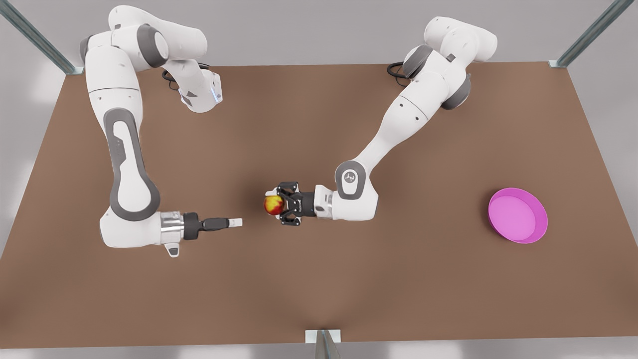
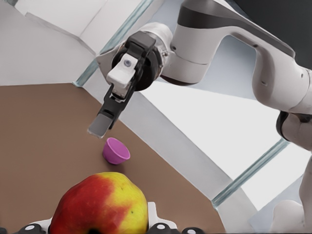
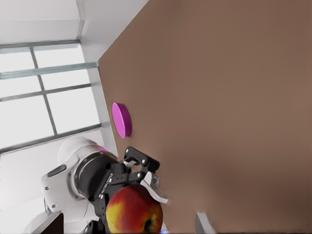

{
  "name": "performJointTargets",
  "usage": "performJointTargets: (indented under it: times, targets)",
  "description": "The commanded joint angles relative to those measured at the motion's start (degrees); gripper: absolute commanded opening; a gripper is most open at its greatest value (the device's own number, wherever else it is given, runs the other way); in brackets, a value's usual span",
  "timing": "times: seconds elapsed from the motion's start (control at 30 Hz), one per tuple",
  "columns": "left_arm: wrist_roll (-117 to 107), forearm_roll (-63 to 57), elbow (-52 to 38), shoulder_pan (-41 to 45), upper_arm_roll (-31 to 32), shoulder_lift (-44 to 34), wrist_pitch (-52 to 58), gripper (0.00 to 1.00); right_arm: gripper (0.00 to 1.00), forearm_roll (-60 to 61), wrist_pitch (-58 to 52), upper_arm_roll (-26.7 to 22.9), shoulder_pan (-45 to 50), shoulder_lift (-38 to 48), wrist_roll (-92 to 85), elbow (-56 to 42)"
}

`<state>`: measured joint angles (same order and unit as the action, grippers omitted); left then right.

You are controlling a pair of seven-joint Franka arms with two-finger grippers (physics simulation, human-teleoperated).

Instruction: Use the left arm to pick up the apple from the plate, transfer it to the gripper of the right arm, and then use the right arm to place it into the bowl

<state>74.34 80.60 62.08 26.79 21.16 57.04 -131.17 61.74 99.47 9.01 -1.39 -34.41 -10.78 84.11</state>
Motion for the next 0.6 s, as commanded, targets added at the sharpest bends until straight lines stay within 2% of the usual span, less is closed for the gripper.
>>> performJointTargets:
  times: [0.0,0.03,0.13,0.37,0.57]
  targets:
    - [30.42,0.26,-0.03,0.01,0.02,-0.09,1.18,0.58,1.00,0.05,-3.93,1.70,-1.94,0.48,-2.14,1.13]
    - [30.51,0.26,-0.03,-0.16,0.11,-0.09,1.88,0.58,1.00,0.05,-3.76,5.04,-5.28,2.14,-3.98,4.64]
    - [32.62,0.87,-0.03,-0.78,1.25,0.00,2.41,0.58,1.00,3.47,-2.53,8.65,-9.34,5.23,-12.85,13.00]
    - [35.78,3.86,-0.12,-0.78,1.52,1.05,2.32,0.58,1.00,13.58,1.25,10.06,-8.46,3.03,-31.67,18.37]
    - [36.22,4.57,-0.29,-0.78,1.61,1.49,2.32,0.58,1.00,16.05,3.98,11.02,-6.87,2.85,-34.66,18.89]
